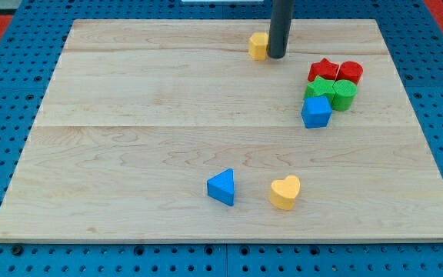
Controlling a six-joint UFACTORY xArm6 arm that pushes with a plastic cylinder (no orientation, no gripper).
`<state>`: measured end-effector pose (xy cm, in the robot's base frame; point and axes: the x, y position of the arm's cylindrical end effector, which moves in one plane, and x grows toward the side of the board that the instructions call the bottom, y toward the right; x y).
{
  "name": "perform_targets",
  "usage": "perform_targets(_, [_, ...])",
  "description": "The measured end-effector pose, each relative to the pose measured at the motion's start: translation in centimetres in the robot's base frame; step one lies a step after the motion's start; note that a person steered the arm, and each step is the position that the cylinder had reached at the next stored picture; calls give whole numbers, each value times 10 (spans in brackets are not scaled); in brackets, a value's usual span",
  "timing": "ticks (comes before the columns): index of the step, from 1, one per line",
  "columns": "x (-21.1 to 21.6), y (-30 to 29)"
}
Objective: Place the yellow heart on top of the blue triangle
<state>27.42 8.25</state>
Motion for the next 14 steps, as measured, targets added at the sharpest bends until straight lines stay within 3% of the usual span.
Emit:
perform_targets(1, [-6,-49])
perform_targets(2, [-17,-48])
perform_targets(3, [-2,-21])
perform_targets(7, [208,-1])
perform_targets(8, [230,85])
perform_targets(9, [256,123])
perform_targets(10, [290,120])
perform_targets(11, [298,82])
perform_targets(13, [296,-6])
perform_targets(14, [273,-41])
